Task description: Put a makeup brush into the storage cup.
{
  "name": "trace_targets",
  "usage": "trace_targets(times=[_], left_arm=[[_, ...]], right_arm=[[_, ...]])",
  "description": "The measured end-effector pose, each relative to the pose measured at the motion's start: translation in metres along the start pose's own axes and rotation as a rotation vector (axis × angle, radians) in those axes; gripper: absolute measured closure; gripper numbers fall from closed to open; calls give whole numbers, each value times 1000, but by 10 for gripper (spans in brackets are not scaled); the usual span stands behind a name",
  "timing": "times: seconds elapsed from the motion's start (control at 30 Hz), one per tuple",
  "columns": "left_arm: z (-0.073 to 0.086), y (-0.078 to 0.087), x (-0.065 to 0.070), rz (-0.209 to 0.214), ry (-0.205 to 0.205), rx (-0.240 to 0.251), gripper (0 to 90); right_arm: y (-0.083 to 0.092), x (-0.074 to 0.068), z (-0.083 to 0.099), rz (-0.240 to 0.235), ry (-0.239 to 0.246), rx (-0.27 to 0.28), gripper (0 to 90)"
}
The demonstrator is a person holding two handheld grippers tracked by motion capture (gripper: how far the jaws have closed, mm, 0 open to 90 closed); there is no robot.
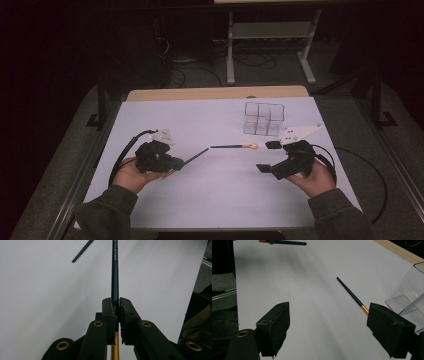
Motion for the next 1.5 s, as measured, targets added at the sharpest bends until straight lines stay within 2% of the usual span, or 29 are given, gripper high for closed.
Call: trace_targets(times=[0.1, 0.13, 0.17, 0.33, 0.4, 0.47, 0.57, 1.13, 1.17, 1.5], left_arm=[[-2, 0, 3, 7, -4, 2, 834], [-2, 2, 2, 10, -26, -15, 834], [-4, 0, 5, 11, -7, 5, 834], [-9, -1, 11, 27, -42, -6, 834], [-11, -3, 14, 34, -37, 6, 834], [-12, -5, 17, 47, -59, -4, 834], [-15, -6, 22, 48, -50, 7, 834], [-23, -7, 40, 91, -125, 16, 834], [-23, -7, 42, 93, -117, 19, 834], [-25, -11, 47, 110, -143, 17, 834]], right_arm=[[0, 0, -3, -4, 4, 2, 179], [-1, 0, -5, -6, 6, 3, 180], [-1, 0, -6, -6, 7, 2, 180], [-3, -1, -12, -17, 15, 1, 182], [-4, -1, -13, -22, 19, -4, 183], [-7, -2, -16, -30, 23, -13, 183], [-7, -2, -17, -35, 25, -16, 183], [-17, -9, -26, -69, 71, -32, 185], [-17, -9, -27, -69, 75, -34, 186], [-23, -14, -32, -97, 91, -41, 190]])
Point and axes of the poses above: each handheld gripper's, and its own axes: y roughly backward along the jaws, z roughly out of its underside, x roughly to its right, the point moved 8 cm from there along -y, roughly forward along the jaws, and after that the axes turned 6 degrees about x, right-handed, at the moved point
